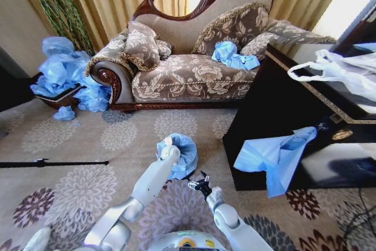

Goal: Place a garbage bag over the trash bin.

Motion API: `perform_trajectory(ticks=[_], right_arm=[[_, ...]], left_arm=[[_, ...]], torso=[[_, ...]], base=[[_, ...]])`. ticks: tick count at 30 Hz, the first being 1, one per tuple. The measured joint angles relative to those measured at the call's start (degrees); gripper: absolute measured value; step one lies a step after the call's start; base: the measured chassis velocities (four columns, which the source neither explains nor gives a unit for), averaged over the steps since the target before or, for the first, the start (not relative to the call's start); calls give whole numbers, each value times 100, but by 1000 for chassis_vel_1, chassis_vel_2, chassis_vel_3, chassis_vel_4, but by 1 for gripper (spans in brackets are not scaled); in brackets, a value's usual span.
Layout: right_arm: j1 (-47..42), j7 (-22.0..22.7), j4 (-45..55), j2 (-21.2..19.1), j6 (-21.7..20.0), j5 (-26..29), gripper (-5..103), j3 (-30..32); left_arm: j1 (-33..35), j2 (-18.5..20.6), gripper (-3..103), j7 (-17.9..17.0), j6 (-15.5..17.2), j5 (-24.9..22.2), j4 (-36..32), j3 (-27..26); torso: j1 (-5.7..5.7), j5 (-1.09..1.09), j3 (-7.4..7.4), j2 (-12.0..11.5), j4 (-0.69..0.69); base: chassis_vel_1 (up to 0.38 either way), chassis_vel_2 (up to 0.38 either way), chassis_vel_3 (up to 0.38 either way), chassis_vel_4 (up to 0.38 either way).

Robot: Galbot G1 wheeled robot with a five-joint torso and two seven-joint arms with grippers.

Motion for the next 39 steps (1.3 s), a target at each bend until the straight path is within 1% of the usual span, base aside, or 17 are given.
perform_trajectory(ticks=[3, 5, 8, 10, 11, 14, 15, 18, 19, 20, 23, 24, 27, 28, 32, 39], right_arm=[[-7, -4, 0, -9, 4, 2, 100, 17], [-31, -7, 2, -11, 9, 2, 100, 35], [-55, -25, -13, 1, 30, -15, 100, 64], [-85, -30, -38, 25, 41, -41, 100, 80], [-85, -30, -38, 25, 41, -41, 100, 80], [-133, -33, -40, 35, 44, -69, 100, 87], [-133, -33, -40, 35, 44, -69, 100, 87], [-169, -33, -22, 15, 43, -73, 100, 100], [-169, -33, -22, 15, 43, -73, 100, 100], [-173, -33, -20, 0, 41, -73, 100, 108], [-174, -23, -18, -9, 33, -72, 100, 120], [-174, -23, -18, -9, 33, -72, 100, 120], [-171, 5, -12, 4, 20, -76, 100, 118], [-171, 5, -12, 4, 20, -76, 100, 118], [-155, 67, -12, 46, 8, -90, 100, 86], [-58, 114, -41, 66, -9, -88, 100, -57]], left_arm=[[67, 16, 0, -75, 39, -39, -263, 51], [102, 67, 0, -101, 44, -81, -390, 79], [94, 88, 0, -46, 34, -129, -438, 104], [22, -11, 0, 125, -42, -96, -242, 104], [22, -11, 0, 125, -42, -96, -242, 104], [-110, -302, 0, 357, -117, -64, 196, 60], [-110, -302, 0, 357, -117, -64, 196, 60], [-184, -538, 0, 671, -235, 84, 687, 21], [-184, -538, 0, 671, -235, 84, 687, 21], [-225, -635, 0, 825, -309, 224, 932, -14], [-318, -802, 0, 1028, -458, 383, 1470, -72], [-318, -802, 0, 1028, -458, 383, 1470, -72], [-374, -870, 0, 1156, -561, 434, 1823, -99], [-374, -870, 0, 1156, -561, 434, 1823, -99], [-444, -918, 0, 1268, -683, 443, 2221, -131], [-475, -934, 0, 1405, -747, 442, 2404, -317]], torso=[[0, -1, 0, 0, -2], [0, -1, 0, 0, -1], [0, -1, 0, 0, 1], [0, -1, 0, 0, -1], [0, -1, 0, 0, -1], [0, -1, 0, 0, -2], [0, -1, 0, 0, -2], [0, -1, 0, 0, -2], [0, -1, 0, 0, -2], [0, -1, 0, 0, -2], [0, -1, 0, 0, -2], [0, -1, 0, 0, -2], [0, -1, 0, 0, -1], [0, -1, 0, 0, -1], [0, -1, 0, 0, 0], [-4, -1, -6, 5, -4]], base=[[0, 0, 0, 0], [0, 0, 0, 0], [0, 0, 0, 0], [0, 0, 0, 0], [0, 0, 0, 0], [0, 0, 0, 0], [0, 0, 0, 0], [0, 0, 0, 0], [0, 0, 0, 0], [0, 0, 0, 0], [0, 0, 0, 0], [0, 0, 0, 0], [0, 0, 0, 0], [0, 0, 0, 0], [0, 0, 0, 0], [0, 0, 0, 0]])
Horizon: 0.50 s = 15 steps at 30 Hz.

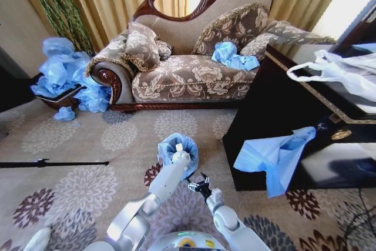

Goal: Place a garbage bag over the trash bin.

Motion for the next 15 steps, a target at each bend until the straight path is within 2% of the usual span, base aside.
perform_trajectory(ticks=[2, 3, 4, 5, 6, 15], right_arm=[[17, 13, -2, 6, -4, 2, 100, -26], [38, 29, -5, 11, -12, 10, 100, -50], [69, 36, -6, 17, -28, 20, 100, -83], [116, 44, -5, 19, -38, 32, 100, -110], [120, 45, -11, 23, -41, 33, 100, -128], [173, 46, -53, 60, -40, 30, 100, -157]], left_arm=[[8, 15, 0, 6, -7, -1, -2, -32], [112, 99, 0, -8, 14, -7, -115, -53], [243, 204, 0, -30, 122, -38, -498, -54], [364, 335, 0, -116, 262, -131, -1047, -43], [416, 390, 0, -155, 319, -173, -1223, -20], [477, 485, 0, -380, 398, -146, -1678, -50]], torso=[[0, -1, 1, -1, -2], [5, -1, 9, -6, 3], [10, -2, 14, -9, 8], [4, 1, 6, -7, 6], [4, -1, 7, -8, 3], [5, -1, 7, -7, 2]], base=[[0, 0, 0, 0], [0, 0, 0, 0], [0, 0, 0, 0], [0, 0, 0, 0], [0, 0, 0, 0], [0, 0, 0, 0]])
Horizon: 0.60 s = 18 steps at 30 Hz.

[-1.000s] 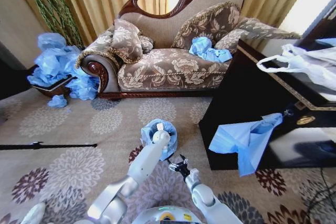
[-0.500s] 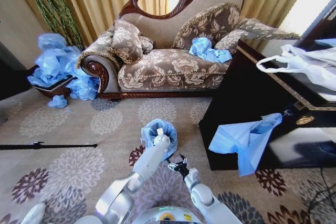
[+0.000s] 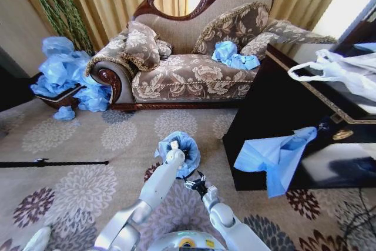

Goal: Place a garbage bag over the trash bin.

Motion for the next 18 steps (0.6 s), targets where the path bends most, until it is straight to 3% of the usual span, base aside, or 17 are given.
perform_trajectory(ticks=[7, 13, 18], right_arm=[[7, -10, 3, -29, 2, 8, 100, 17], [46, -22, -31, 6, 4, 8, 100, -12], [50, -21, -33, -4, 3, 17, 100, -15]], left_arm=[[88, 184, 0, -14, 69, 104, -517, 48], [-266, -143, 0, 396, -237, 268, 163, 12], [-439, -329, 0, 431, -294, 326, 608, -18]], torso=[[-1, 1, -1, 1, 3], [-1, 1, -1, 2, 1], [-1, 1, -1, 2, 1]], base=[[0, 0, 0, 0], [0, 0, 0, 0], [0, 0, 0, 0]])
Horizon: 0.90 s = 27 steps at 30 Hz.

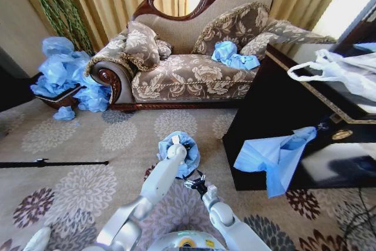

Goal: Place a garbage bag over the trash bin.

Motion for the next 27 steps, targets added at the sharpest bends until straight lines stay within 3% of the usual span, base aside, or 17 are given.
perform_trajectory(ticks=[9, 17, 27], right_arm=[[-41, -17, -6, -55, 4, 26, 100, 25], [-23, -29, -40, -51, 11, 40, 100, -25], [-30, -35, -30, 42, 14, 18, 100, -46]], left_arm=[[-372, -191, 0, -162, -142, 42, 1093, -161], [-542, -182, 0, -692, 208, -144, 1415, -169], [-698, -226, 0, -736, 276, -123, 1865, -76]], torso=[[0, 0, 0, 0, 0], [0, 0, 0, 0, 0], [0, -1, 0, 0, 0]], base=[[0, 0, 0, 0], [0, 0, 0, 0], [0, 0, 0, 0]])
